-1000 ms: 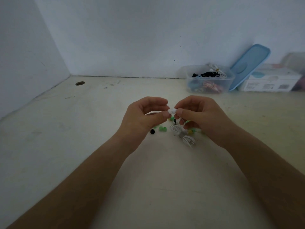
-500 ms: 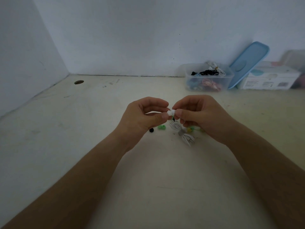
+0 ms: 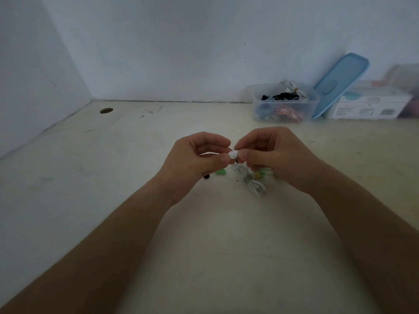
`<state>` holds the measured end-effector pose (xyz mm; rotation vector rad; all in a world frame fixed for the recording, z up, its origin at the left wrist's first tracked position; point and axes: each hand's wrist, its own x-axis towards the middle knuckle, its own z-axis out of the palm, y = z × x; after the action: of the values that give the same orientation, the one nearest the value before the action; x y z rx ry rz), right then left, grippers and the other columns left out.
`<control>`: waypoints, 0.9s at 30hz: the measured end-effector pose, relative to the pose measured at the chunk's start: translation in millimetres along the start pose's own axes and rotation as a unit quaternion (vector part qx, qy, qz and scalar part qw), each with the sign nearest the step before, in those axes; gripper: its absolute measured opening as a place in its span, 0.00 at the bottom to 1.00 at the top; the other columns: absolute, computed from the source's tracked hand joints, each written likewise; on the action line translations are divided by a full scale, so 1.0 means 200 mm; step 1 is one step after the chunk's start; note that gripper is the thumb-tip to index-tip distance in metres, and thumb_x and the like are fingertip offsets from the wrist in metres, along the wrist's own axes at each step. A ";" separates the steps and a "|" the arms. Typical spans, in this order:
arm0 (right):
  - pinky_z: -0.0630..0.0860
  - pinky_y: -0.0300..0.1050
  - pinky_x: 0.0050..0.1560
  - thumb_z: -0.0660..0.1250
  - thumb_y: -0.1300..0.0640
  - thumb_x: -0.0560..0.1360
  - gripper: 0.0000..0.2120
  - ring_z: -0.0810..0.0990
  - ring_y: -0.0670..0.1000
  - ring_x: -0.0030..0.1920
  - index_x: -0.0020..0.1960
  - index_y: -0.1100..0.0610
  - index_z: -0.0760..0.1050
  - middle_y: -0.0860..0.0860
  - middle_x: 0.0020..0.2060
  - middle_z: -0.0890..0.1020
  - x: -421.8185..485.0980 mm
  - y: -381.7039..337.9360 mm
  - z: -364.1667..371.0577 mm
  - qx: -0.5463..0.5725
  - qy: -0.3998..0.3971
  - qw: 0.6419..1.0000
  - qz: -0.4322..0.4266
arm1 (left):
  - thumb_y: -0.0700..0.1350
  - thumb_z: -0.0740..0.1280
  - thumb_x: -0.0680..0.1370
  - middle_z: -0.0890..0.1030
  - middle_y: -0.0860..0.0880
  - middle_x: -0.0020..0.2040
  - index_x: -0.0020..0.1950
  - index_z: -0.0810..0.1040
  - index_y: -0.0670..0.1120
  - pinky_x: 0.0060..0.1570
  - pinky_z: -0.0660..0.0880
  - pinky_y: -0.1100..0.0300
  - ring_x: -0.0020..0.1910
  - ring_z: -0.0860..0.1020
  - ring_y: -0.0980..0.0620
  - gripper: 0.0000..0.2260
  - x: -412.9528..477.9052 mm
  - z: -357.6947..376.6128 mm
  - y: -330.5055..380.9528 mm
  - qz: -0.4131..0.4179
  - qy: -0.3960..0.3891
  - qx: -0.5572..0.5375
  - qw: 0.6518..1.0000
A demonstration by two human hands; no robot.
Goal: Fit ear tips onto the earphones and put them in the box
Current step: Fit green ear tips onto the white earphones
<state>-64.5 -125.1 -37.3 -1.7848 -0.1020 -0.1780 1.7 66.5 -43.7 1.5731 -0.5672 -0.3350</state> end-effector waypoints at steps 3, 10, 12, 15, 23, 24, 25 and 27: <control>0.77 0.42 0.37 0.72 0.65 0.74 0.04 0.79 0.47 0.33 0.48 0.58 0.83 0.54 0.36 0.85 0.00 0.00 0.00 0.011 -0.003 1.000 0.001 | 0.43 0.79 0.67 0.86 0.44 0.46 0.48 0.84 0.49 0.59 0.72 0.29 0.45 0.84 0.44 0.11 0.00 0.00 0.01 -0.003 -0.002 -0.016 1.000; 0.77 0.42 0.37 0.71 0.65 0.74 0.04 0.79 0.47 0.33 0.48 0.59 0.83 0.55 0.37 0.85 0.00 0.00 0.00 0.024 -0.002 1.000 -0.005 | 0.46 0.77 0.64 0.86 0.44 0.47 0.48 0.84 0.50 0.60 0.73 0.31 0.48 0.84 0.41 0.13 -0.01 0.00 0.02 -0.001 -0.012 -0.027 1.000; 0.77 0.43 0.38 0.72 0.65 0.73 0.04 0.80 0.49 0.35 0.47 0.59 0.83 0.56 0.37 0.85 0.00 0.00 -0.01 0.024 -0.002 1.000 -0.010 | 0.45 0.77 0.66 0.86 0.44 0.48 0.48 0.85 0.50 0.60 0.72 0.29 0.48 0.84 0.42 0.11 -0.01 0.00 0.01 -0.004 -0.015 -0.026 1.000; 0.77 0.45 0.39 0.73 0.64 0.72 0.04 0.80 0.54 0.37 0.46 0.57 0.83 0.57 0.38 0.86 0.00 0.00 0.00 0.021 0.000 1.000 -0.015 | 0.43 0.78 0.68 0.86 0.44 0.48 0.48 0.85 0.51 0.60 0.70 0.28 0.48 0.83 0.42 0.11 -0.01 0.00 0.00 -0.008 -0.017 -0.023 1.000; 0.77 0.45 0.39 0.73 0.63 0.72 0.04 0.79 0.50 0.35 0.47 0.58 0.83 0.58 0.39 0.85 0.00 -0.01 -0.01 0.033 -0.005 0.999 -0.002 | 0.44 0.78 0.67 0.86 0.46 0.50 0.49 0.85 0.53 0.62 0.68 0.28 0.51 0.84 0.40 0.12 -0.02 0.01 0.03 -0.001 -0.035 -0.030 0.999; 0.76 0.47 0.40 0.74 0.61 0.71 0.05 0.79 0.51 0.35 0.47 0.58 0.83 0.58 0.39 0.85 0.00 -0.01 -0.01 0.042 -0.006 0.999 0.001 | 0.44 0.78 0.67 0.86 0.46 0.51 0.49 0.85 0.53 0.62 0.70 0.30 0.53 0.83 0.39 0.12 -0.02 0.01 0.03 0.004 -0.039 -0.023 0.999; 0.76 0.49 0.40 0.74 0.59 0.69 0.08 0.80 0.52 0.34 0.47 0.59 0.82 0.58 0.38 0.85 0.00 -0.01 -0.01 0.053 -0.005 0.999 0.005 | 0.43 0.78 0.69 0.86 0.45 0.51 0.49 0.85 0.53 0.61 0.73 0.34 0.53 0.83 0.40 0.11 -0.02 0.00 0.03 0.006 -0.043 -0.023 0.999; 0.76 0.49 0.38 0.74 0.56 0.66 0.13 0.81 0.52 0.33 0.47 0.61 0.79 0.57 0.37 0.85 0.00 -0.02 -0.02 0.061 0.001 0.998 0.013 | 0.37 0.75 0.71 0.86 0.44 0.50 0.51 0.85 0.50 0.56 0.80 0.49 0.52 0.84 0.43 0.11 -0.02 0.00 0.04 0.010 -0.047 -0.036 0.998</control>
<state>-64.6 -127.5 -32.8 -1.6641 -0.0869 -0.1526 -2.2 67.8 -36.9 1.4861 -0.6374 -0.4115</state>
